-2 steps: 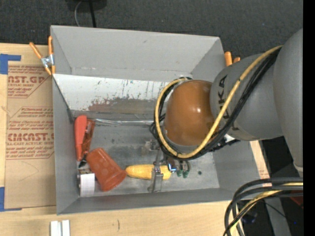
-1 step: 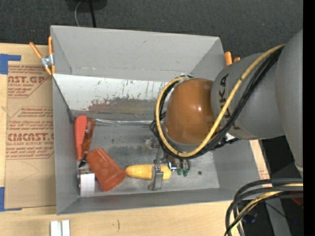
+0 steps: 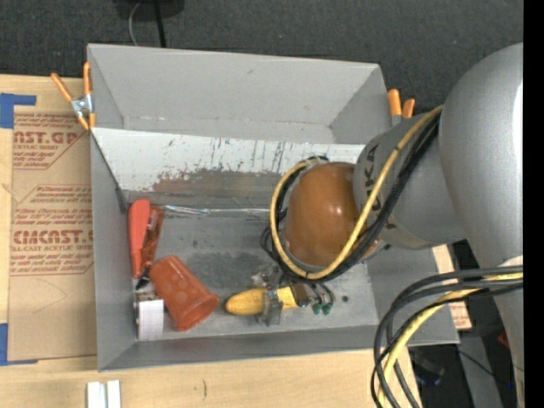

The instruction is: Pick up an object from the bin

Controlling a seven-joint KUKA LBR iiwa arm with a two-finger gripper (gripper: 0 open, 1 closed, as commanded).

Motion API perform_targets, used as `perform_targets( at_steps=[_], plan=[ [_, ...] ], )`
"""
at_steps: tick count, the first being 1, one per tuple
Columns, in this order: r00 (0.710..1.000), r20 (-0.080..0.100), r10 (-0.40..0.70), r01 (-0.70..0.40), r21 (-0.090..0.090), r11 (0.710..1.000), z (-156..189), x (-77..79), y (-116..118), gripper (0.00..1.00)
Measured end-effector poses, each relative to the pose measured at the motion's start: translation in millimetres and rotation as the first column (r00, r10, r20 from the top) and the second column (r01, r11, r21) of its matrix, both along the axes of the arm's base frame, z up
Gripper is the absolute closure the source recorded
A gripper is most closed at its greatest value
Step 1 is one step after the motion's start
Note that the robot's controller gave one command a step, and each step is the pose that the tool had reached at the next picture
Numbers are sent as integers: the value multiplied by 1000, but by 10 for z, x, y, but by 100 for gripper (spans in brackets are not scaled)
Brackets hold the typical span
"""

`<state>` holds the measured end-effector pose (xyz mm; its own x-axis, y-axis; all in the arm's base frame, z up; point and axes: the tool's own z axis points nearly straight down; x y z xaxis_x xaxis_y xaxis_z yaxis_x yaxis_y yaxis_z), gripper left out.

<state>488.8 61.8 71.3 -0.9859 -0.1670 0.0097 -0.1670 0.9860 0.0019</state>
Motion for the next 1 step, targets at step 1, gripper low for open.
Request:
perform_targets(
  at_steps=[1],
  plan=[
    [1000, 0, 0, 0, 0, 1000, 0, 0, 1, 100]
  ],
)
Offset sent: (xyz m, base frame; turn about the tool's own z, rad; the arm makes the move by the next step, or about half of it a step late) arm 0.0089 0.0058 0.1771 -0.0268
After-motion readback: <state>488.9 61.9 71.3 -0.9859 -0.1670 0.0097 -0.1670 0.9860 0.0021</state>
